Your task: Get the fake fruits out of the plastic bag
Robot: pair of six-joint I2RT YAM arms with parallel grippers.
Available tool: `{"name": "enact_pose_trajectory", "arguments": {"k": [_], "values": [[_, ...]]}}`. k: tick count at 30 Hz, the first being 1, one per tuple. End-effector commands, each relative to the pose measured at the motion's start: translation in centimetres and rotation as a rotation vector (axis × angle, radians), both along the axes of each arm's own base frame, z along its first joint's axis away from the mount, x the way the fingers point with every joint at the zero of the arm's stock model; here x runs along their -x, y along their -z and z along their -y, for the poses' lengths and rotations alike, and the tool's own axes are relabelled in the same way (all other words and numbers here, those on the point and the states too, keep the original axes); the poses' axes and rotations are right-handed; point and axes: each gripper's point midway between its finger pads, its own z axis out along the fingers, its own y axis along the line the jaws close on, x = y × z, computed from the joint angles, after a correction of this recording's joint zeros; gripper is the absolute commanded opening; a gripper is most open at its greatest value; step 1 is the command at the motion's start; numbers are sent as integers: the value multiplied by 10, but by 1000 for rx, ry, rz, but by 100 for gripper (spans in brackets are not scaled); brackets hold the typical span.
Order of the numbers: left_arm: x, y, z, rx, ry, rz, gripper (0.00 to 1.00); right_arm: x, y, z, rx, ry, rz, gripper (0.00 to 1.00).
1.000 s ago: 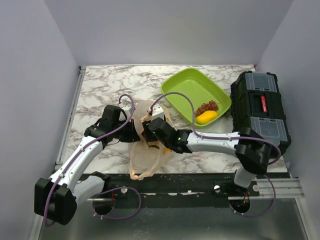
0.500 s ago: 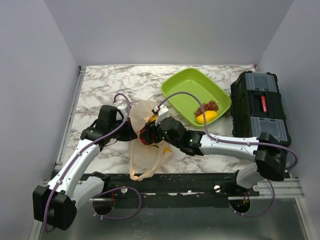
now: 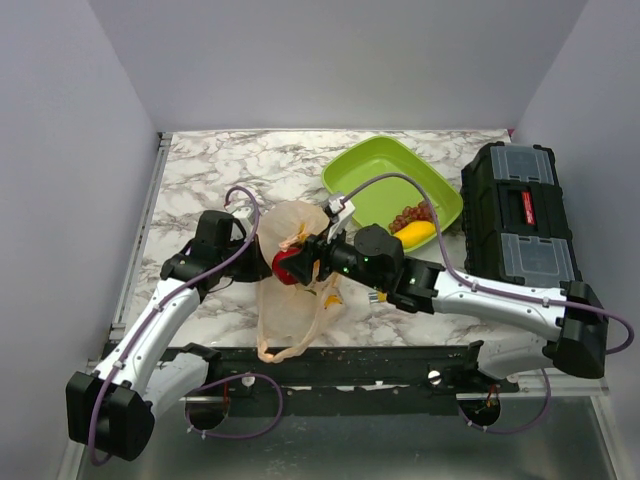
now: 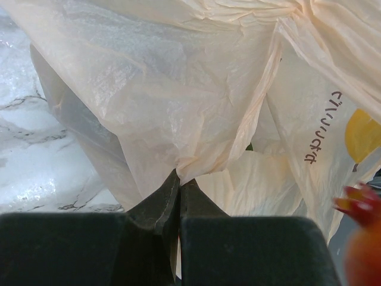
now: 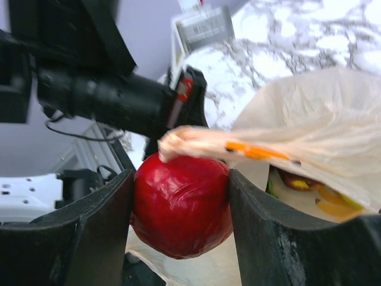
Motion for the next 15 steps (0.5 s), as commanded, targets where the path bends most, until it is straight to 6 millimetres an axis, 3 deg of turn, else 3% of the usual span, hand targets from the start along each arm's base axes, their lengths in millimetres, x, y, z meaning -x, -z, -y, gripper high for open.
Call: {"name": "enact_pose_trajectory", "arguments": {"k": [1, 8, 12, 15], "values": [[-3, -3, -4, -15, -16, 12, 0, 2, -65, 2, -115, -12, 84, 3], [-3, -3, -4, -14, -16, 10, 0, -18, -114, 25, -99, 116, 181, 1], [-3, -3, -5, -15, -17, 11, 0, -28, -139, 54, -110, 226, 246, 1], [-3, -4, -3, -6, -11, 10, 0, -40, -146, 78, -82, 340, 289, 1]]}}
